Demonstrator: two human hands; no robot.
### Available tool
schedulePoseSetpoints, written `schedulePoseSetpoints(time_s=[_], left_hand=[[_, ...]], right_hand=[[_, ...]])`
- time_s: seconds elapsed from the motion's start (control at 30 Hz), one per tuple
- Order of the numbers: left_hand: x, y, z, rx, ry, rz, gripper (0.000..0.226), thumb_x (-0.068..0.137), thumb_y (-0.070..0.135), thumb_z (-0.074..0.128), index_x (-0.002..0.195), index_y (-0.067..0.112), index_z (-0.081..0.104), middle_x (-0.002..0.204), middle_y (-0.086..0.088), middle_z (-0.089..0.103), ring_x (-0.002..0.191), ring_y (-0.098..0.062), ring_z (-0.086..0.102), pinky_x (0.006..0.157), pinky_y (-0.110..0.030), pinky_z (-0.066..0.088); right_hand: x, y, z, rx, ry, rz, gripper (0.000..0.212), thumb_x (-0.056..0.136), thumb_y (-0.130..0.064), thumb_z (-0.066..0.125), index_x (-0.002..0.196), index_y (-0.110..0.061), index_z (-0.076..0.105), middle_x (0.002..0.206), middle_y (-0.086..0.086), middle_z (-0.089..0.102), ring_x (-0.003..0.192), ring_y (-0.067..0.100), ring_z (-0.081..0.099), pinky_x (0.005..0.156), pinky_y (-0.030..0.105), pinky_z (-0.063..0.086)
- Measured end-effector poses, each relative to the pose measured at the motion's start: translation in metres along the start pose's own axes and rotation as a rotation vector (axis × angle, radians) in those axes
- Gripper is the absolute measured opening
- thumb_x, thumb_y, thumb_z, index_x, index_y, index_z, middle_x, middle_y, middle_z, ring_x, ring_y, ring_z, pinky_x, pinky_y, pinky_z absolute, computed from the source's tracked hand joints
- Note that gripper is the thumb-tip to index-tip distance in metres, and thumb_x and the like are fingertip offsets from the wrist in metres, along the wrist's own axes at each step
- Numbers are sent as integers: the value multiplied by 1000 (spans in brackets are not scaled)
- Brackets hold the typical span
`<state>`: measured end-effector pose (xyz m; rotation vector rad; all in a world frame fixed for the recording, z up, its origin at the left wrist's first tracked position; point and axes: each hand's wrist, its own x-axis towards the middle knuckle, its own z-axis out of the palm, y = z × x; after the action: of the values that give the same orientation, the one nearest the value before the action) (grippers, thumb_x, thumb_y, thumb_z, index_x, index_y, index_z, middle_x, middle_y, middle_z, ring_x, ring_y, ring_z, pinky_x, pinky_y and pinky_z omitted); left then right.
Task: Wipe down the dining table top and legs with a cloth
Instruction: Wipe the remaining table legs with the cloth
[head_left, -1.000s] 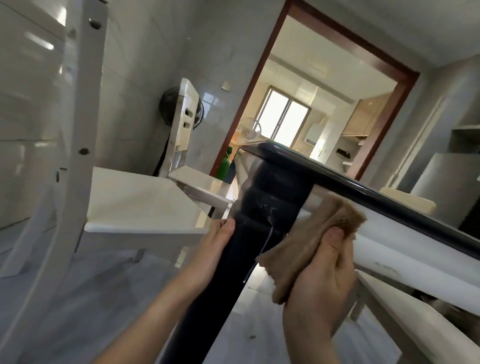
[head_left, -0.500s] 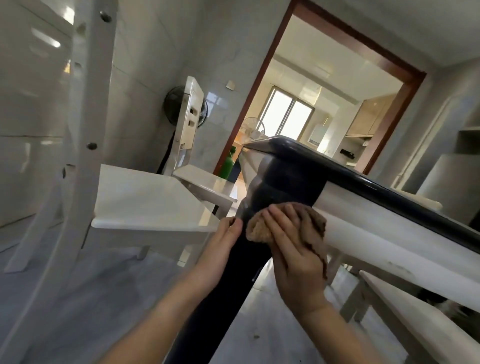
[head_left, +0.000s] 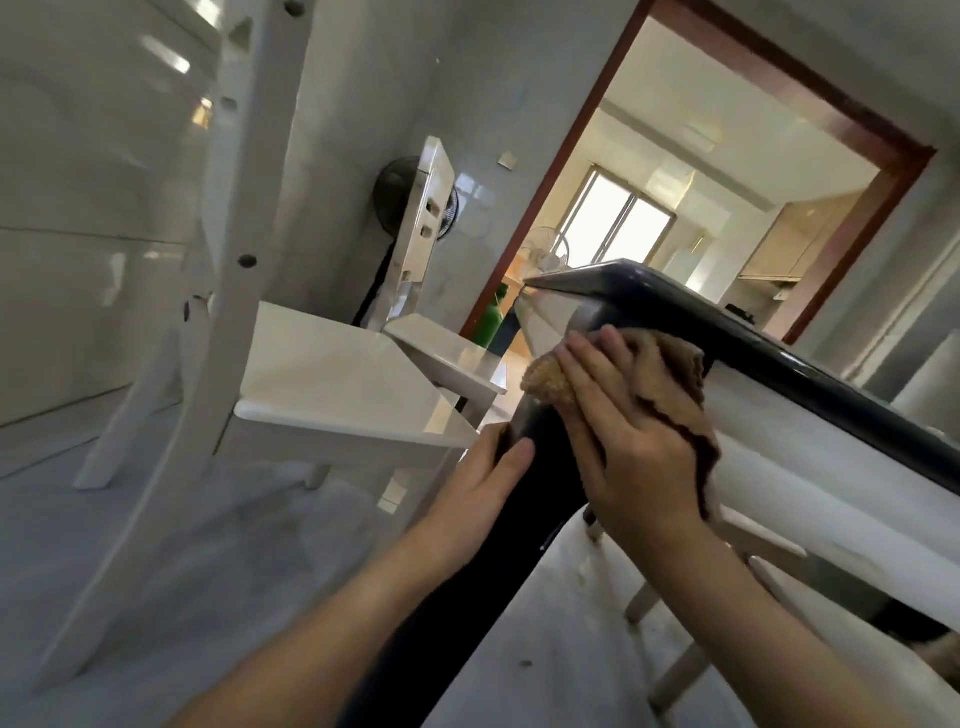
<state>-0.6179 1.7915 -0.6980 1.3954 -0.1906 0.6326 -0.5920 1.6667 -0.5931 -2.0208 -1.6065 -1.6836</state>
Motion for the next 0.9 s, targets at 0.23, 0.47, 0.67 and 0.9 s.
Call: schedulePoseSetpoints(time_s=[0.23, 0.47, 0.67, 0.9], left_hand=[[-10, -4, -8, 371, -18, 163, 67, 82, 64, 42, 137, 26, 34, 124, 13, 51, 106, 6, 50, 89, -5, 38], [-33, -43, -24, 385, -78, 132, 82, 76, 82, 35, 136, 27, 33, 120, 19, 52, 110, 0, 52, 96, -28, 45], [-31, -44, -22, 265, -94, 87, 62, 85, 68, 43, 135, 32, 32, 130, 5, 53, 122, -13, 51, 104, -47, 41], [-37, -41, -21, 238, -122, 77, 65, 87, 60, 41, 139, 23, 31, 132, 2, 49, 123, -12, 48, 106, -44, 39]], right_hand=[[-79, 1, 4, 21, -20, 10, 47, 97, -12, 46, 142, -6, 37, 155, -1, 27, 150, 16, 14, 123, 33, 8], [-24, 23, -3, 26, 102, 22, 39, 100, -8, 51, 139, -3, 46, 146, 10, 42, 144, 21, 30, 121, 36, 22], [-111, -33, 40, 94, 18, 20, 49, 99, -9, 53, 144, -10, 35, 153, 2, 32, 146, 25, 29, 118, 45, 27], [-59, -20, 30, 147, 201, 157, 39, 101, -9, 51, 139, -6, 44, 146, 8, 42, 143, 25, 33, 118, 44, 28]])
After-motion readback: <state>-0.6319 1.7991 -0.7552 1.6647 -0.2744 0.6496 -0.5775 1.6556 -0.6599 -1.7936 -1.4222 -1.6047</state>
